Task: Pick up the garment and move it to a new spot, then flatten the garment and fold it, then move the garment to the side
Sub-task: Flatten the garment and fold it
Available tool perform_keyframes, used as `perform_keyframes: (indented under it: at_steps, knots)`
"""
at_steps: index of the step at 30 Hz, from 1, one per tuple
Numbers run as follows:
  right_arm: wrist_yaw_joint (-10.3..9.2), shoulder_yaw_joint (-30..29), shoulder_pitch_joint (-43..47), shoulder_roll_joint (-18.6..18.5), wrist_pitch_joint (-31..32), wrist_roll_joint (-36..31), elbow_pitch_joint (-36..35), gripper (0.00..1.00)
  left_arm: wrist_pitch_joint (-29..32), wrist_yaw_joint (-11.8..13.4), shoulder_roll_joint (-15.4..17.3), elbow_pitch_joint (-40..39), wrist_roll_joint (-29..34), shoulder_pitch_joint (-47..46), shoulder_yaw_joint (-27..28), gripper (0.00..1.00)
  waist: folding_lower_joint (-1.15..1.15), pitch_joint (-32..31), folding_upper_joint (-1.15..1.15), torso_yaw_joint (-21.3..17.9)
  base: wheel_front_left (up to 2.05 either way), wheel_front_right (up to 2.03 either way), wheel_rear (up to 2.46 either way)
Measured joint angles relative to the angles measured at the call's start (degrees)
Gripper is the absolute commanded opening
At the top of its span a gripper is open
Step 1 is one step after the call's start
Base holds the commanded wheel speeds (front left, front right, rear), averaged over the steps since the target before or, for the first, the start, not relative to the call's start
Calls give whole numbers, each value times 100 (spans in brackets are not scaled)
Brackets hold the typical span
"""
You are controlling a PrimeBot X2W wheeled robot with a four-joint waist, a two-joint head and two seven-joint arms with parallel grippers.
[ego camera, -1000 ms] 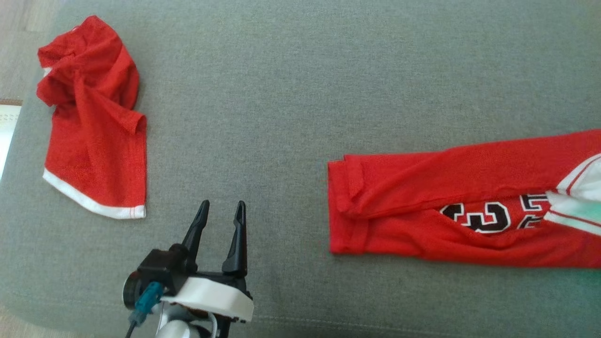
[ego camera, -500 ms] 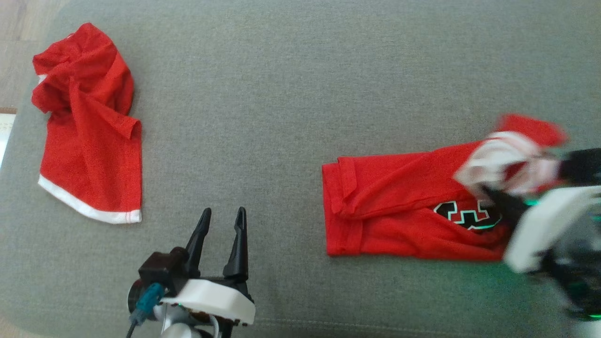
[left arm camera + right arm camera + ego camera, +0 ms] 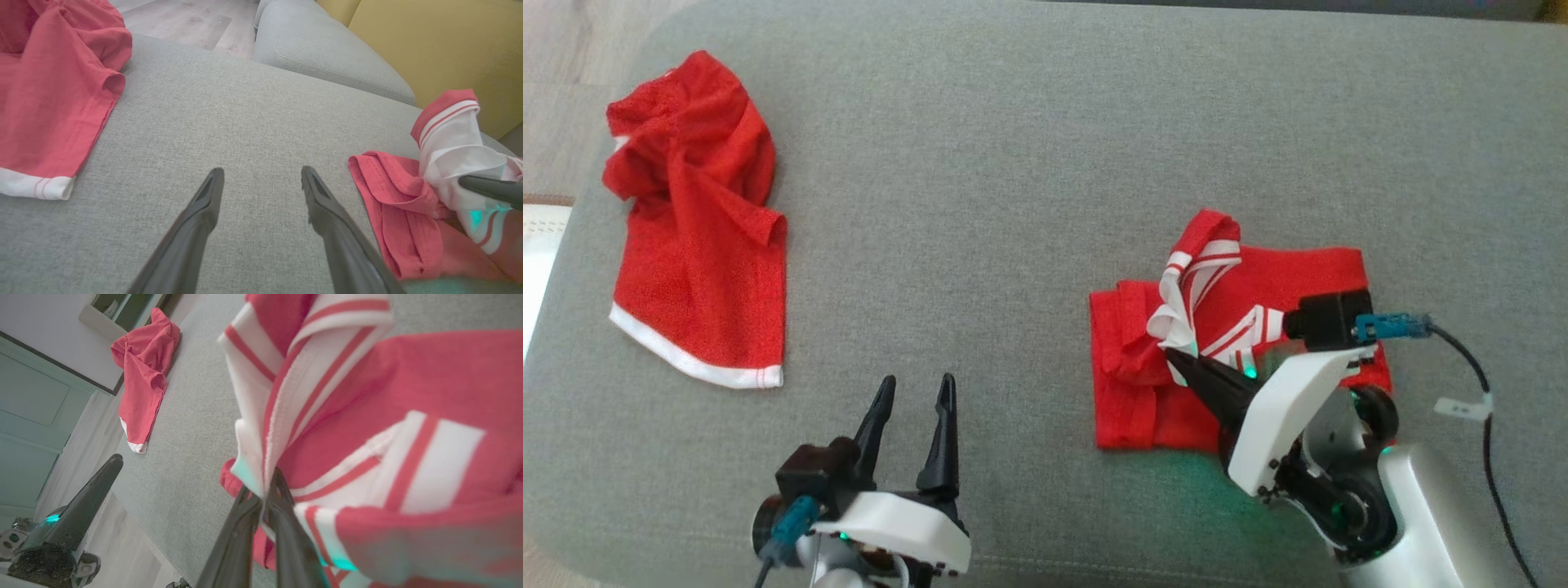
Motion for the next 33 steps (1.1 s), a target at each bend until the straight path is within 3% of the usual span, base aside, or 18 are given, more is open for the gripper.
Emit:
perform_keyframes:
  at_steps: [9,10,11,20,23,26,33]
  knots:
    - [0,270,-197,2,-449,357,417,1,1,43,0,94,-86,105,-51,100,0,-43,0,-15,0,0,0]
    - [0,278,-204,2,-555,421,454,45,0,43,0,99,-96,103,-51,100,0,-53,0,-20,0,0,0]
    - [0,301,-203,1,-670,520,485,100,0,43,0,110,-96,103,-48,100,0,-66,0,-25,0,0,0]
    - [0,746,-134,8,-1625,2354,536,100,1,-8,0,210,-68,103,24,100,0,-345,0,-84,0,0,0]
    - [0,747,77,12,-2018,2551,408,100,0,-13,0,203,-36,104,51,100,0,-476,0,-122,0,0,0]
    - [0,557,319,20,-2427,2269,196,100,0,-11,0,176,-36,116,149,100,0,-607,0,-161,0,0,0]
    - [0,-292,816,21,-2954,698,-479,100,0,-12,0,86,24,321,221,100,0,-812,0,-290,0,0,0]
